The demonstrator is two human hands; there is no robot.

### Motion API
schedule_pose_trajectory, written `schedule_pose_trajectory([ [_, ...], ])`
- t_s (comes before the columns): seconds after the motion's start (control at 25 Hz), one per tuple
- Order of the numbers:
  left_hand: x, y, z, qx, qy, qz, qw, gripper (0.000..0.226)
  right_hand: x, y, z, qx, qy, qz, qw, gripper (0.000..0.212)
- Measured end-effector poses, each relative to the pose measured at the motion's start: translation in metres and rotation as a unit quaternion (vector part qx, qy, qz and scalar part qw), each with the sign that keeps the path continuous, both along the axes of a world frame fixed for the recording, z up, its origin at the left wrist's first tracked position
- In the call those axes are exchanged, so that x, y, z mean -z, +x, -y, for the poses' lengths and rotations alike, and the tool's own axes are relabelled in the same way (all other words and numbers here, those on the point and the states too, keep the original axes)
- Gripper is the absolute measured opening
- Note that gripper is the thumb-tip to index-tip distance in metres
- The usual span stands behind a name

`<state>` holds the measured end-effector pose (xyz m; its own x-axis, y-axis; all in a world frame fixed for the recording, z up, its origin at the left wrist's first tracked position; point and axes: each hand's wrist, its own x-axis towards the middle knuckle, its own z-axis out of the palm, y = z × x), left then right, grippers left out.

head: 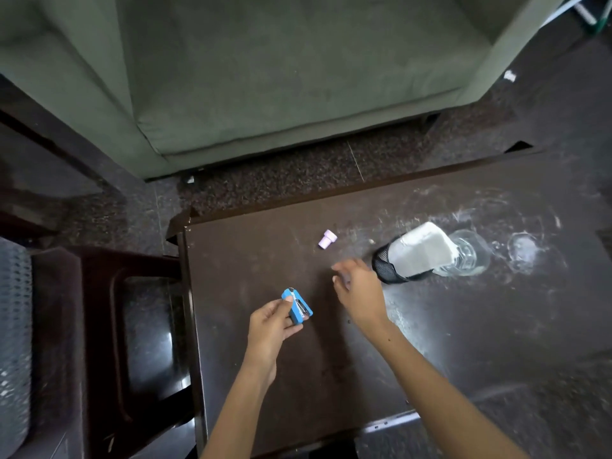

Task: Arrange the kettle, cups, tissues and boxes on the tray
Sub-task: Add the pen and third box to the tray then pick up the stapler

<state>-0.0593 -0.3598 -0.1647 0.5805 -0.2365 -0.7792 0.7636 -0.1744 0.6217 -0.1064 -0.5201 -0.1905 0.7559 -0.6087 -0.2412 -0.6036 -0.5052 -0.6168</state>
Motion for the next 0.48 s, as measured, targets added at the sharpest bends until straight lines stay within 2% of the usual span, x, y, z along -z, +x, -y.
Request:
schedule_pose_trajectory([
  [0.12, 0.003, 0.003, -0.004, -0.019, 0.005, -0.009, 1.0, 0.029, 0.021, 0.031, 0.006, -0.081, -0.101, -0.046, 0.991, 0.042],
  [0.24, 0.003, 0.003, -0.01, -0.021, 0.004, -0.008, 1.0, 0.031, 0.04, 0.056, 0.005, -0.113, -0.122, -0.1, 0.981, 0.061],
  [0.36, -0.001, 0.002, -0.022, -0.026, -0.003, -0.007, 1.0, 0.03, 0.046, 0.058, -0.006, -0.137, -0.152, -0.164, 0.965, 0.05],
  [0.48, -0.008, 0.0, -0.044, -0.034, -0.001, -0.01, 0.999, 0.026, 0.041, 0.037, -0.038, -0.18, -0.147, -0.15, 0.961, 0.031],
])
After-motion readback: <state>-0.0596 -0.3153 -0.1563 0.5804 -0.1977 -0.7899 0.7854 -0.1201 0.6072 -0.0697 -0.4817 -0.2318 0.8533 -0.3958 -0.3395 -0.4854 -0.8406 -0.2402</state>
